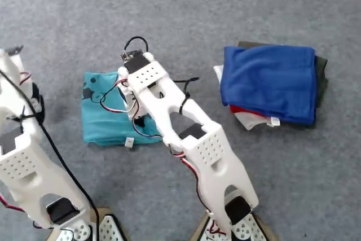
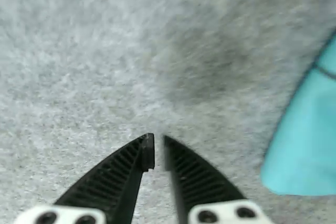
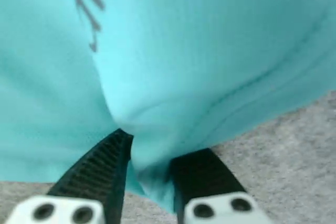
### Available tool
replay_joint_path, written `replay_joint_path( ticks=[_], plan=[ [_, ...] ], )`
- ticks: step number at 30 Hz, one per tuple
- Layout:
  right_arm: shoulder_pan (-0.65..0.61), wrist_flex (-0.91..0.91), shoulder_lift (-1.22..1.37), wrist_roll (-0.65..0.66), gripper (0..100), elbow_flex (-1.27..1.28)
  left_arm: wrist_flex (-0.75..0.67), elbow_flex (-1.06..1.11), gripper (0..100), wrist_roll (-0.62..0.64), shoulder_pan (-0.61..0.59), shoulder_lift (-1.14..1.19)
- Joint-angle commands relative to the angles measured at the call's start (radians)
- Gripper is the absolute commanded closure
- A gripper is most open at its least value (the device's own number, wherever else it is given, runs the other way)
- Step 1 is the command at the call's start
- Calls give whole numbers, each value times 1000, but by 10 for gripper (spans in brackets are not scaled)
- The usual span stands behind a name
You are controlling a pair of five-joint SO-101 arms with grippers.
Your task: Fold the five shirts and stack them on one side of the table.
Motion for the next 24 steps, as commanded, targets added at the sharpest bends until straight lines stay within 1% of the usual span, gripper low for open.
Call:
replay_joint_path(
  ticks=[1,2,5,8,12,15,18,21,24],
  plan=[
    [34,-12,54,9,985,18,38,-117,739,94,45,-64],
    [34,-12,54,9,985,18,40,-134,726,97,64,-64],
    [35,-12,64,9,985,18,60,-176,729,103,133,-64],
    [35,-11,104,9,985,18,41,-188,729,110,194,-55],
    [35,-5,125,11,985,1,-80,-151,728,158,216,-51],
    [35,-5,125,11,985,-1,-206,-88,729,190,229,-51],
    [35,-5,125,11,985,-4,-296,-13,729,204,252,-40],
    [35,-5,125,11,985,-4,-319,28,729,199,286,3],
    [35,-5,125,11,985,-4,-324,31,729,203,295,68]
  ],
)
